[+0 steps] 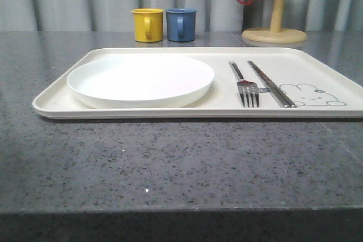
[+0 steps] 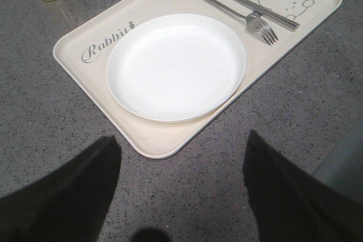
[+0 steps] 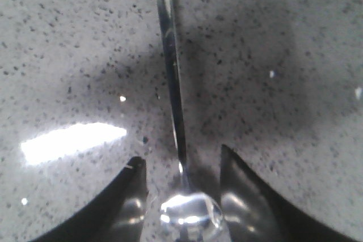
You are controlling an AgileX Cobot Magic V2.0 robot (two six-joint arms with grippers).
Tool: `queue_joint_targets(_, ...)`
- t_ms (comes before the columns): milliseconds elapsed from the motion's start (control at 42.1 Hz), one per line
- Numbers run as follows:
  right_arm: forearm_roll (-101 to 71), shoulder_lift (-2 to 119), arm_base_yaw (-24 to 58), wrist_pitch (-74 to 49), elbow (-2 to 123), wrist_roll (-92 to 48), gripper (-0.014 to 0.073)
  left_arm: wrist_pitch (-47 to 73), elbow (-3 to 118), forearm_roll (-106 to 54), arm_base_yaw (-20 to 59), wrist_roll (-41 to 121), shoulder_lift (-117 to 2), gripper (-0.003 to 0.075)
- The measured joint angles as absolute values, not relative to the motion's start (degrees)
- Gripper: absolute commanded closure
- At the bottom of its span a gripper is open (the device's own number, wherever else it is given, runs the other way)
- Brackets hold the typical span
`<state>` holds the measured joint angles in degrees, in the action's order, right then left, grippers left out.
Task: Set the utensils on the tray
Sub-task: 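Grasp the silver spoon with the right gripper, then lower the spoon onto the tray beside the chopsticks and release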
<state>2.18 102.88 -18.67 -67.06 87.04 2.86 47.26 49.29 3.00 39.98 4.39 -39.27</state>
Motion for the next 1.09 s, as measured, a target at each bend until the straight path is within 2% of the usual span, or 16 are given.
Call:
queue_joint_targets(95, 1.9, 104.0, -18.7, -66.4, 87.0, 2.6, 0.0267, 47.3, 49.3, 3.0, 40.0, 4.4, -39.3, 0.0259)
queue_joint_targets(166, 1.8, 104.6, -18.7, -66.1, 87.0, 2.6, 0.0323, 47.3, 49.3, 3.0, 40.0, 4.4, -39.3, 0.0259)
queue_joint_targets(332, 1.5, 105.5, -18.7, -65.9, 87.0, 2.5, 0.0558, 47.3, 49.3, 3.0, 40.0, 4.4, -39.3, 0.0259)
queue_joint_targets(475, 0.6, 105.5, -18.7, -65.9, 87.1, 2.5, 0.0683, 47.3, 49.3, 3.0, 40.0, 4.4, -39.3, 0.0259)
queue_joint_targets(689, -1.8, 102.4, -16.5, -66.5, 88.7, 1.1, 0.0701, 47.3, 49.3, 3.0, 40.0, 4.4, -39.3, 0.0259)
queue_joint_targets(902, -7.5, 95.9, -7.6, -67.8, 89.1, 0.0, 0.0701, 47.3, 49.3, 3.0, 40.0, 4.4, -39.3, 0.0259)
queue_joint_targets(1092, -13.4, 95.0, 0.5, -68.7, 88.6, 0.0, 0.0701, 47.3, 49.3, 3.0, 40.0, 4.4, -39.3, 0.0259)
